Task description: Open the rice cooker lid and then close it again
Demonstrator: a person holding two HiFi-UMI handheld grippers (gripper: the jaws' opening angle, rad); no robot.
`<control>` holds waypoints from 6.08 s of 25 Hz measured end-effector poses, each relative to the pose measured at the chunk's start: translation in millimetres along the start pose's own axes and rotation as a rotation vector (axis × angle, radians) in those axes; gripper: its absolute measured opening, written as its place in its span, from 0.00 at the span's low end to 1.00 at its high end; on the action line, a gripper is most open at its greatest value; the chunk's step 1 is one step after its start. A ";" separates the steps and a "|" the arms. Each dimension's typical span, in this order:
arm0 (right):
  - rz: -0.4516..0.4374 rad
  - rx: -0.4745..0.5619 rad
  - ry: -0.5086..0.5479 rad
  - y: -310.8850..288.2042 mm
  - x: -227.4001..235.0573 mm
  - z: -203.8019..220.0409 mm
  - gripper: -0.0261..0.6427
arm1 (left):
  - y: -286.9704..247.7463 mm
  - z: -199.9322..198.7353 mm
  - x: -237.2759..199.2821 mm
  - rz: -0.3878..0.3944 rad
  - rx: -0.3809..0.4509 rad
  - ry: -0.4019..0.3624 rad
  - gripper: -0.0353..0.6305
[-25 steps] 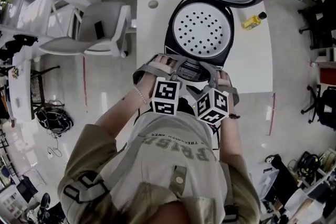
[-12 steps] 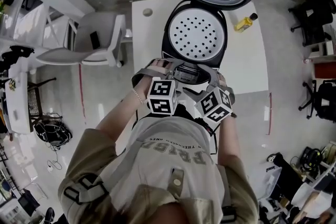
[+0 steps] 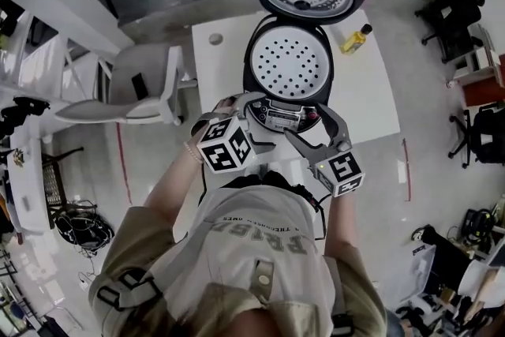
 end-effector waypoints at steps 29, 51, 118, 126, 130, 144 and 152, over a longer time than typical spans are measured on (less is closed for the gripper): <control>0.136 0.220 -0.027 36.4 155.4 -79.4 0.64 | 8.8 -32.1 -190.0 -0.290 0.156 0.141 0.82; 0.091 0.195 0.060 -7.2 271.8 -116.9 0.68 | -47.1 -49.7 -316.1 -0.412 0.111 0.108 0.82; -0.256 -0.264 0.322 5.4 122.4 -41.5 0.85 | -19.1 15.7 -164.5 -0.161 -0.249 -0.329 0.89; -0.304 -0.341 0.329 7.7 108.1 -20.8 0.87 | -18.6 31.9 -147.0 -0.092 -0.316 -0.388 0.92; -0.334 -0.385 0.333 9.3 102.7 -11.3 0.88 | -19.3 38.4 -139.0 -0.060 -0.344 -0.402 0.93; -0.414 -0.486 0.315 8.8 84.6 22.1 0.89 | -25.7 67.6 -115.1 -0.010 -0.424 -0.462 0.95; -0.452 -0.526 0.310 7.1 79.5 38.2 0.89 | -31.5 80.7 -106.3 0.004 -0.457 -0.486 0.95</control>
Point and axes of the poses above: the fingertips, and each gripper's own axes: y backward along the fingers, x to its right, z out of its underside, the point moved 1 cm from there along y, backward along the fingers, and after that the axes turned 12 degrees about -z, right-handed, at the moved point
